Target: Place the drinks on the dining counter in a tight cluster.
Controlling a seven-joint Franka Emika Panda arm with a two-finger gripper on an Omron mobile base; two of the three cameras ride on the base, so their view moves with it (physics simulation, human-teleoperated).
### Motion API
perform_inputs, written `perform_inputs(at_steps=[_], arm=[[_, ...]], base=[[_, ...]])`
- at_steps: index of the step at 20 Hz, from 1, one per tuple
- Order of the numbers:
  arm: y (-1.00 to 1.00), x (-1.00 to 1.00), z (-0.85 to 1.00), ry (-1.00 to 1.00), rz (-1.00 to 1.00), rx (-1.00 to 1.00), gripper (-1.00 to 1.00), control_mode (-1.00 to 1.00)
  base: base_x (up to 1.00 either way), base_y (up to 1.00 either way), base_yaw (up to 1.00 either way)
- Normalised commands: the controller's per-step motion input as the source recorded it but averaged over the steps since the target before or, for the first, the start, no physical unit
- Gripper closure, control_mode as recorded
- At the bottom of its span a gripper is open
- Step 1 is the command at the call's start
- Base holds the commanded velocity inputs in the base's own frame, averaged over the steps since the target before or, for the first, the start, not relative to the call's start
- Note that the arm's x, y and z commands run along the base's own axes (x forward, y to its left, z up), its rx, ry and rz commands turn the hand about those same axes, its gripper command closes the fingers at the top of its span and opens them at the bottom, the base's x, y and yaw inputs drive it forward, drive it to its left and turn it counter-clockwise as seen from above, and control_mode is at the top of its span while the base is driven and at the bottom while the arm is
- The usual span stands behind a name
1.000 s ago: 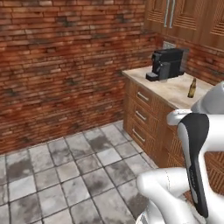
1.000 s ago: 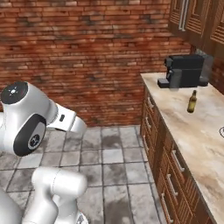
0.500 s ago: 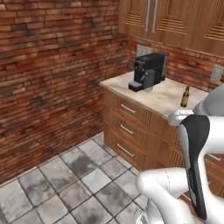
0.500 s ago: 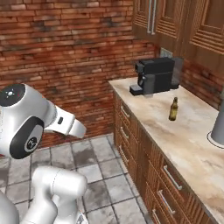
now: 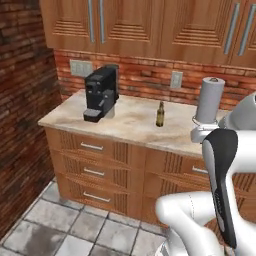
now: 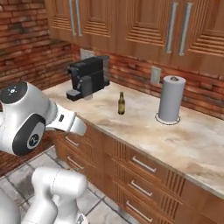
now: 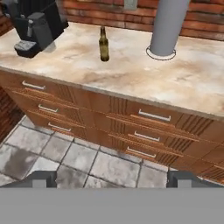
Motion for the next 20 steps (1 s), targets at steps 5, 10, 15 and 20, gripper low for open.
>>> perform_inputs(at_steps=[5, 10, 15, 20], arm=[[0.00, 0.00, 0.00, 0.00, 0.00, 0.00, -1.00, 1.00], [0.00, 0.00, 0.00, 0.00, 0.00, 0.00, -1.00, 1.00], [0.00, 0.00, 0.00, 0.00, 0.00, 0.00, -1.00, 1.00], [0.00, 0.00, 0.00, 0.00, 0.00, 0.00, -1.00, 1.00]], base=[[0.62, 0.52, -0.82], [1.00, 0.88, -0.63], [0.77, 0.91, -0.40], [0.07, 0.05, -0.02]])
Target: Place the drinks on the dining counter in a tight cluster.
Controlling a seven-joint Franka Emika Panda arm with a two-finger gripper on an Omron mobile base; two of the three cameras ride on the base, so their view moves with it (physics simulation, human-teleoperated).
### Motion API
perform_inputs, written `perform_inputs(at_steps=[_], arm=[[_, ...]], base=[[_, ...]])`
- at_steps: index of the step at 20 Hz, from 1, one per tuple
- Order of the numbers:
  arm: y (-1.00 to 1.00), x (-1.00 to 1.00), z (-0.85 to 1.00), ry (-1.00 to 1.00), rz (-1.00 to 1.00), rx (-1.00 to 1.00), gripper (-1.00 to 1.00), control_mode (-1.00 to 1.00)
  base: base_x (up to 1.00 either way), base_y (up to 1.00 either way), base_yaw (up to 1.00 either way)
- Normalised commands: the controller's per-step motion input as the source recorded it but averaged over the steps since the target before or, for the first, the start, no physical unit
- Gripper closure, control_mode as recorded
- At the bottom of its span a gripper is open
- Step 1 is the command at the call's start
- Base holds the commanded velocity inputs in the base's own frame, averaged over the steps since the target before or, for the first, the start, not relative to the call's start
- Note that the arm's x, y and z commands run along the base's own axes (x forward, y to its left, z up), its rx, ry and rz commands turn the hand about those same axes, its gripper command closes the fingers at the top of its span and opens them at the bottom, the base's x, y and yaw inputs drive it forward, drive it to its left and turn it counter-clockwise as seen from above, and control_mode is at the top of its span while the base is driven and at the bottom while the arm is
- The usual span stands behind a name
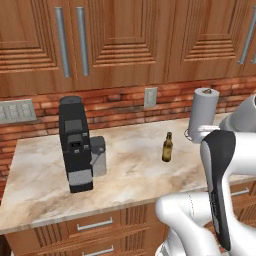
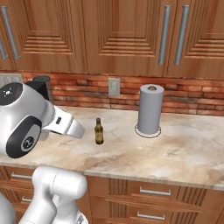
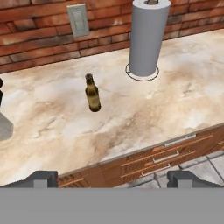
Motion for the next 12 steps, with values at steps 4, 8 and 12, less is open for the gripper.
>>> perform_inputs(at_steps=[4, 8, 12], arm=[[0.00, 0.00, 0.00, 0.00, 0.00, 0.00, -1.00, 1.00], [0.00, 0.00, 0.00, 0.00, 0.00, 0.00, -1.00, 1.00], [0.00, 0.00, 0.00, 0.00, 0.00, 0.00, -1.00, 1.00]], base=[[0.00, 0.00, 0.00], [0.04, 0.00, 0.00], [0.17, 0.00, 0.00]])
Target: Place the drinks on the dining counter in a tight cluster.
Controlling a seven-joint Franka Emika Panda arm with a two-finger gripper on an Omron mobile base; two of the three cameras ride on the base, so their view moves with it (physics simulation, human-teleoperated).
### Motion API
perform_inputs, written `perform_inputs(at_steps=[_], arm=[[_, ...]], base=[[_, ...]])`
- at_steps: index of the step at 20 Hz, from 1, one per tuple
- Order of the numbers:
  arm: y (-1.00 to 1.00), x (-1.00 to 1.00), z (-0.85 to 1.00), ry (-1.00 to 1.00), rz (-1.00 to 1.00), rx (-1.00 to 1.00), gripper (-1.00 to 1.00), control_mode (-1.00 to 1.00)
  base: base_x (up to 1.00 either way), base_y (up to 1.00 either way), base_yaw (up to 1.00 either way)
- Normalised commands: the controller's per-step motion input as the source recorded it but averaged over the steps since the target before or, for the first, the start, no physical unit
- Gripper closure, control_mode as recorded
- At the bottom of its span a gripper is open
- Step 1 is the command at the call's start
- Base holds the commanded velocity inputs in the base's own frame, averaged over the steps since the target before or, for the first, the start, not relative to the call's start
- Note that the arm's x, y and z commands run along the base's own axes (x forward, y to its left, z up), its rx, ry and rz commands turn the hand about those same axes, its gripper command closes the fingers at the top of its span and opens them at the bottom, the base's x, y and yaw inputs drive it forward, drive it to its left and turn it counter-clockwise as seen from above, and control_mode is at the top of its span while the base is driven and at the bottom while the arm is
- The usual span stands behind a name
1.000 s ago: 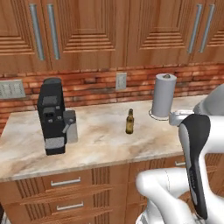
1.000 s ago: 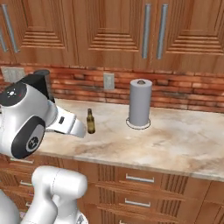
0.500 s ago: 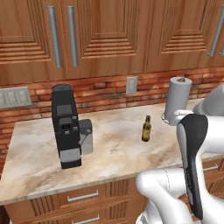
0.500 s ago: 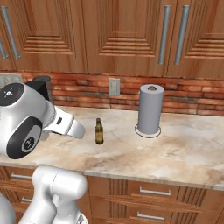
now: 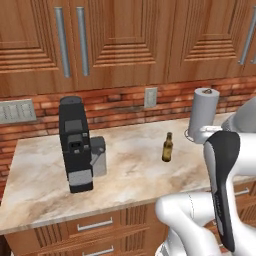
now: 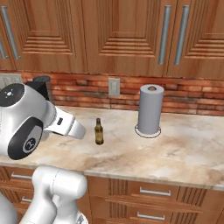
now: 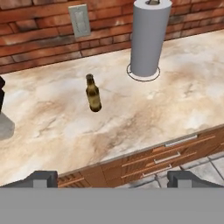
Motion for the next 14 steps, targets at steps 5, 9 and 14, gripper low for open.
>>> perform_inputs(at_steps=[5, 9, 14], arm=[[-0.03, 0.55, -0.06, 0.01, 0.07, 0.03, -1.00, -1.00], [0.00, 0.87, -0.13, 0.00, 0.22, 0.06, -1.00, -1.00], [-0.13, 0.59, -0.25, -0.05, 0.19, 0.04, -1.00, -1.00]], base=[[0.09, 0.00, 0.00], [0.00, 0.00, 0.00], [0.00, 0.00, 0.00]])
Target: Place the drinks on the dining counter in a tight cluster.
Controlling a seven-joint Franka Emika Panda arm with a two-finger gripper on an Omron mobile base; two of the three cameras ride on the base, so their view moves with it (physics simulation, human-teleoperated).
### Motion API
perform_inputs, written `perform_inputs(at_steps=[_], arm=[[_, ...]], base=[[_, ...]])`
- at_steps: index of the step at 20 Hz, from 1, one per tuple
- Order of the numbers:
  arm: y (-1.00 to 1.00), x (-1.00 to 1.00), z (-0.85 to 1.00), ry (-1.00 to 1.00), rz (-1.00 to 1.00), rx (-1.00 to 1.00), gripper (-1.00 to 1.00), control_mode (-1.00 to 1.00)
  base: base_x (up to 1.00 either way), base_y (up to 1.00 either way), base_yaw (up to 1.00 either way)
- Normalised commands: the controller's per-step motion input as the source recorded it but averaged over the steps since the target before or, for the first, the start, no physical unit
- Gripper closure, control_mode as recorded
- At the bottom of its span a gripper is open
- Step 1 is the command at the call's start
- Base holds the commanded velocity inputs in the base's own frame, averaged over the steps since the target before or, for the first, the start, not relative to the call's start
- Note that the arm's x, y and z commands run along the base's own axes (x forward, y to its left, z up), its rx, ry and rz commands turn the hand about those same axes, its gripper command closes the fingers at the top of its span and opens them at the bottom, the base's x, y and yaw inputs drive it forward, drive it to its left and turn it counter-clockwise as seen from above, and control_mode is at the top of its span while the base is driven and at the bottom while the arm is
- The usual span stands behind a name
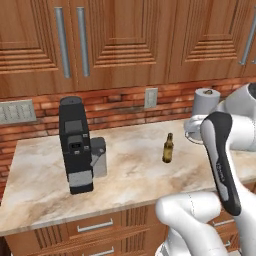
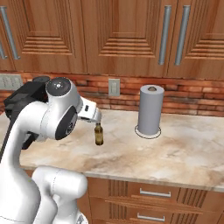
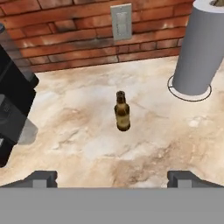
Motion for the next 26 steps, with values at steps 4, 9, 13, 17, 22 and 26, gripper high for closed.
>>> perform_inputs(at_steps=[4, 9, 13, 17, 22, 26], arm=[[-0.27, 0.37, -0.62, -0.20, 0.14, 0.00, -1.00, -1.00], [-0.56, 0.09, -0.95, -0.25, 0.32, 0.07, -1.00, -1.00], [-0.41, 0.13, -0.27, -0.24, 0.62, 0.15, -1.00, -1.00], [-0.52, 0.32, 0.03, -0.07, 0.67, 0.09, -1.00, -1.00], [-0.14, 0.52, 0.04, 0.00, 0.21, -0.01, -1.00, -1.00], [0.05, 0.72, 0.00, 0.00, 0.00, -0.02, -1.00, -1.00]], base=[[0.00, 0.00, 0.00], [0.00, 0.00, 0.00], [0.00, 0.00, 0.00], [0.00, 0.00, 0.00], [0.00, 0.00, 0.00], [0.00, 0.00, 0.00]])
